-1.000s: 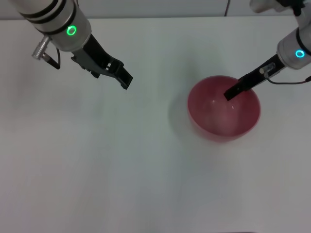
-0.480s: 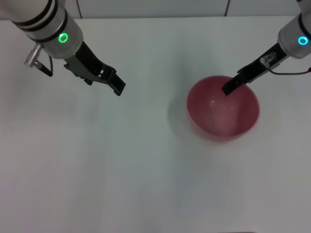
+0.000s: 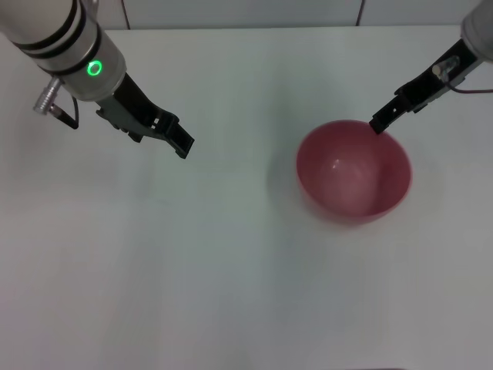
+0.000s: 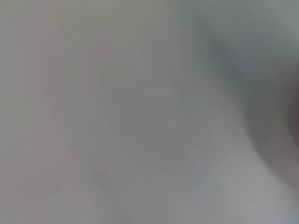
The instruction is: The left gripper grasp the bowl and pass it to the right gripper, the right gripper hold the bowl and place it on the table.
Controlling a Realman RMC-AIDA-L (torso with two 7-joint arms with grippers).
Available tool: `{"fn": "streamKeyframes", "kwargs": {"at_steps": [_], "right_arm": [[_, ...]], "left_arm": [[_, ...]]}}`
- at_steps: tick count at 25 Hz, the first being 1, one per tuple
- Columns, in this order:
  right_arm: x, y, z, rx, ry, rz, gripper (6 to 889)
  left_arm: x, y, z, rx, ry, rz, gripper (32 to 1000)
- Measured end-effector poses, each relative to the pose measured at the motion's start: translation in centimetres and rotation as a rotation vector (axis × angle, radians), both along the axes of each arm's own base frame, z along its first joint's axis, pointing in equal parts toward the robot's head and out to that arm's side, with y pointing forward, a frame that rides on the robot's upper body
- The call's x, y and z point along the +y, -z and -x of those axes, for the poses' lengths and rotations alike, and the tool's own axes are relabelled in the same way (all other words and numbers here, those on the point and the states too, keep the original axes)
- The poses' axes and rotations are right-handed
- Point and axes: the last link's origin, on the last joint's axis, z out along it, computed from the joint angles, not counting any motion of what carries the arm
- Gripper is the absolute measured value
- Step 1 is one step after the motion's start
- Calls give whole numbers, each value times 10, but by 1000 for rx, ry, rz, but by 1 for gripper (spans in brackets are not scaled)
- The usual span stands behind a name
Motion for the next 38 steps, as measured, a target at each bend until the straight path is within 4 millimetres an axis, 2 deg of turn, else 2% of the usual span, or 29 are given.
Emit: {"fn": "streamKeyframes", "kwargs": {"at_steps": [13, 38], "right_arm": [[-1, -13, 21, -14, 26, 54, 859], [-1, -12, 28, -9, 18, 67, 854]], "left_arm": [[-2, 0, 2, 3, -9, 6, 834], [-2, -1, 3, 8, -14, 5, 834]]}}
